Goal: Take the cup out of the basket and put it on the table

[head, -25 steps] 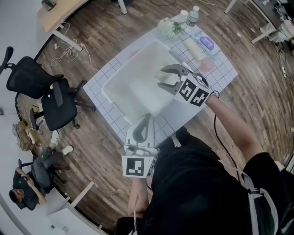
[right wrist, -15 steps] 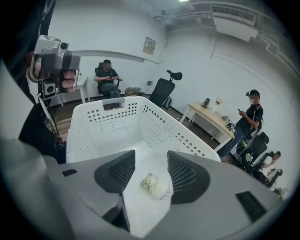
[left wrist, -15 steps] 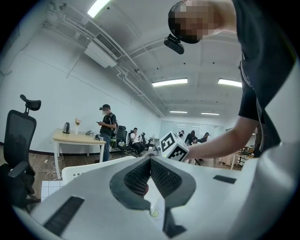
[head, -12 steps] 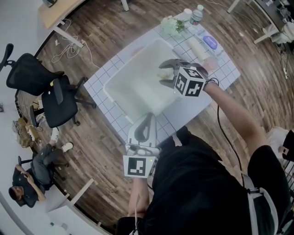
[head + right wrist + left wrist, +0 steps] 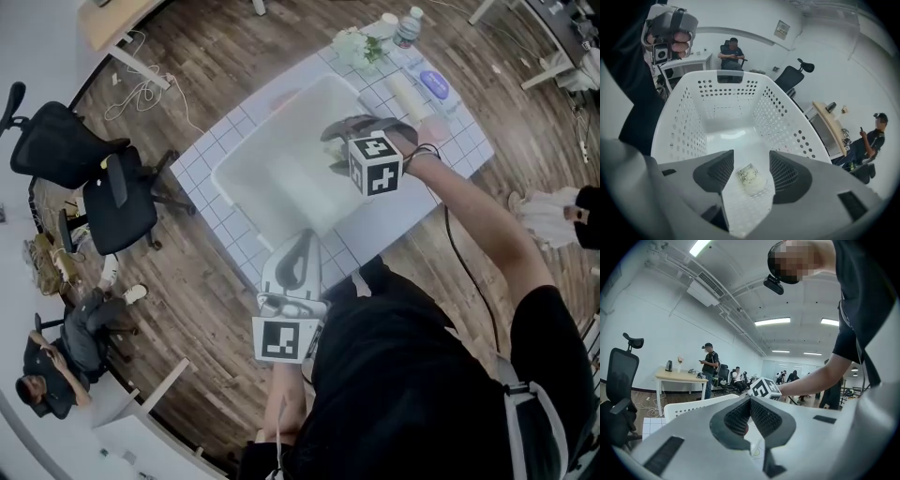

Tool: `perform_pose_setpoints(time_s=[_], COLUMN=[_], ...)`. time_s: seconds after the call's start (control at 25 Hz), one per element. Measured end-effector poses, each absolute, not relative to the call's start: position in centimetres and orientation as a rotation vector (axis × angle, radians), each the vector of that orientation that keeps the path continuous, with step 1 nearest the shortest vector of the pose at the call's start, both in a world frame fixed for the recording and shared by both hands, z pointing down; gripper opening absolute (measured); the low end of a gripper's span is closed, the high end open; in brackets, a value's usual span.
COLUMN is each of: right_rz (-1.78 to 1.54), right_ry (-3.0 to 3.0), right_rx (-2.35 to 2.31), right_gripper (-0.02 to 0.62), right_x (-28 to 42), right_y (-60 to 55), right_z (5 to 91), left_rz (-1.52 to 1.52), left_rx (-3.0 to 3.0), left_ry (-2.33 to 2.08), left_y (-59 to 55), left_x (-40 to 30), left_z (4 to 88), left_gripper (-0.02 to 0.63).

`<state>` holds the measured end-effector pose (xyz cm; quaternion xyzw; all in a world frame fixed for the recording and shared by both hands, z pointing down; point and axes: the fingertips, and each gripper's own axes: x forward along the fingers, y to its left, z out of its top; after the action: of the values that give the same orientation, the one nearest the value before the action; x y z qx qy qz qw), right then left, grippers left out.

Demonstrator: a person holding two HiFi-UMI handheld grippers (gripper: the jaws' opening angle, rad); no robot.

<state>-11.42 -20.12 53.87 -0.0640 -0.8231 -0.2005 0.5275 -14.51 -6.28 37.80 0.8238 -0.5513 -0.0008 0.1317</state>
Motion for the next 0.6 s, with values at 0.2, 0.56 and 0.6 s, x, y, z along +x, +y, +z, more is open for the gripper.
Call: perform_pose_setpoints(time_s=[0.2, 0.56, 0.6], right_rz=[-0.53, -0.655, -0.671], right_ry=[-1.881, -1.671, -1.65], right_rx=[-0.234, -0.372, -0.386], right_gripper=[0.247, 0.253, 0.253], right_x=[-11.5, -10.5, -10.4], right_y=[-20.1, -20.4, -20.4], right_z=[55.6, 58.8, 59.2], left_rz=[-0.018, -0.039, -0.039], left_rx=[2.372, 2.339, 2.34], left_ry=[-1.608, -1.618, -1.618], left_y=[-6.3, -6.6, -6.6], left_x=[-14.8, -15.2, -15.2], left_z=[38.0, 37.8, 37.9], left_gripper=[0.009, 0.009, 0.009])
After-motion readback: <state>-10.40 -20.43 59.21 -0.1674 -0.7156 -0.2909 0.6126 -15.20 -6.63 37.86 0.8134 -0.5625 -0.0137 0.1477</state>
